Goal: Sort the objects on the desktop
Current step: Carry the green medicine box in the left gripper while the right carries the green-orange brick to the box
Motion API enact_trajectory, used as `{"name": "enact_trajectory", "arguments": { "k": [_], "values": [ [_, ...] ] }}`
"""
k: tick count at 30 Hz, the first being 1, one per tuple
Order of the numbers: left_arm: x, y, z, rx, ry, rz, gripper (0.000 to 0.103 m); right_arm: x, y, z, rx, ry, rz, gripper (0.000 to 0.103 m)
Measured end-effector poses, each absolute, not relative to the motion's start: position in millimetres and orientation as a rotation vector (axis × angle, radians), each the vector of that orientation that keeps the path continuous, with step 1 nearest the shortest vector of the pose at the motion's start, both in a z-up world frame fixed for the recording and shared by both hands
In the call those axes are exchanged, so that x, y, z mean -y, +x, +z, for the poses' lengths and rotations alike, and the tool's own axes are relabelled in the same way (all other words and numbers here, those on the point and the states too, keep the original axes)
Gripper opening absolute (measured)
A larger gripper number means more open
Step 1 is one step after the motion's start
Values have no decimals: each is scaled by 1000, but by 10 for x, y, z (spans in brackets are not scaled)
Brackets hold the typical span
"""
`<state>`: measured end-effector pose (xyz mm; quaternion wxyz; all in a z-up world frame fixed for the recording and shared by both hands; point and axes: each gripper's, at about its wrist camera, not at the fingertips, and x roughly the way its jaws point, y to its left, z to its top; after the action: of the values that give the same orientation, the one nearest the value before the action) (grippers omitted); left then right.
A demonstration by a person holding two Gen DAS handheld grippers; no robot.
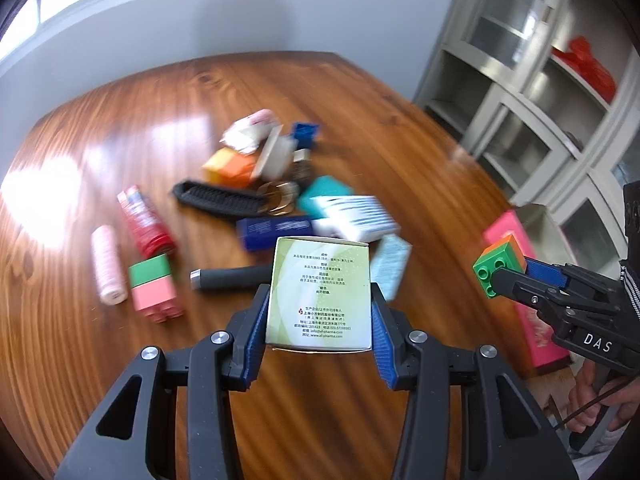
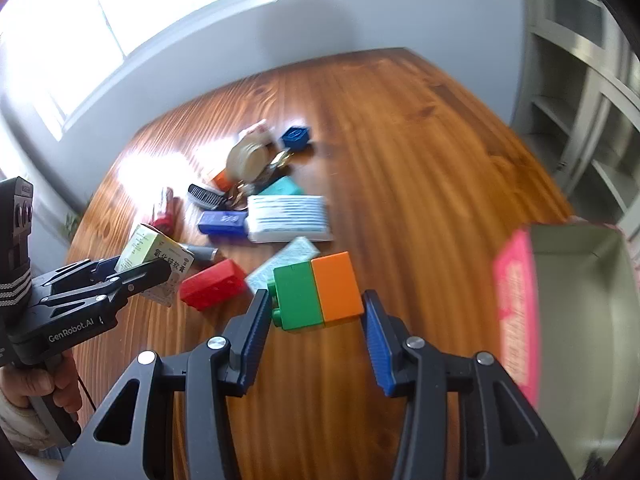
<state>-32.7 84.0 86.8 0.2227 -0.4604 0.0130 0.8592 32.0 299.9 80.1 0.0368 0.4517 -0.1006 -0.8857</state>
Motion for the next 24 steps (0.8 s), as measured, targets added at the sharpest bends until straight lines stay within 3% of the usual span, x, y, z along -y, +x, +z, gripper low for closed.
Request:
{"name": "enact_trajectory", "arguments": {
  "k": [14, 24],
  "values": [
    [-2489, 153, 1168, -130, -1131, 2147, 49, -4417, 1376, 879, 544, 1481, -2979, 50],
    [-3581, 513, 1159, -203, -1099, 2041, 49, -4901, 1659, 837, 458, 1508, -2960, 50]
  ]
}}
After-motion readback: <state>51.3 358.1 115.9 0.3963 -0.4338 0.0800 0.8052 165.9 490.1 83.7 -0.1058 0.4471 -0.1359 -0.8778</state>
